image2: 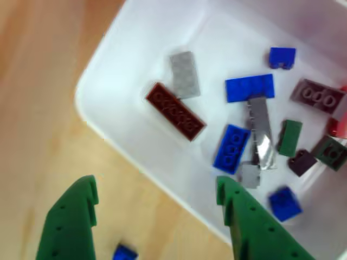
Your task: Put all lego bricks in the bin.
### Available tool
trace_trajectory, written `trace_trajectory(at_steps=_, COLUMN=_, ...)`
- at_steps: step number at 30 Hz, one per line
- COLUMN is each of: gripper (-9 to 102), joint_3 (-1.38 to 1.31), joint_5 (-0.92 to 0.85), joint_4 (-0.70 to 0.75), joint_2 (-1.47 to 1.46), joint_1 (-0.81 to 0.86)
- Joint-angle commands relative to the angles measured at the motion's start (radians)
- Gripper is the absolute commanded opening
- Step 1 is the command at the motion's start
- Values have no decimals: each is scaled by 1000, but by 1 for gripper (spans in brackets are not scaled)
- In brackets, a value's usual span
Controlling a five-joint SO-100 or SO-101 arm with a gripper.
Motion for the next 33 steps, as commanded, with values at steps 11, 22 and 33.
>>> trace_trajectory(at_steps=11, gripper=19, joint_3=440, joint_5=-267, joint_4=218, joint_2=66, joint_1=-876)
trace_trajectory(at_steps=22, gripper=18, joint_3=324, joint_5=-324, joint_4=156, joint_2=-95, joint_1=-801)
trace_trajectory(at_steps=33, gripper=19, joint_3=362, joint_5=-351, joint_4=101, joint_2=-110, joint_1=-784)
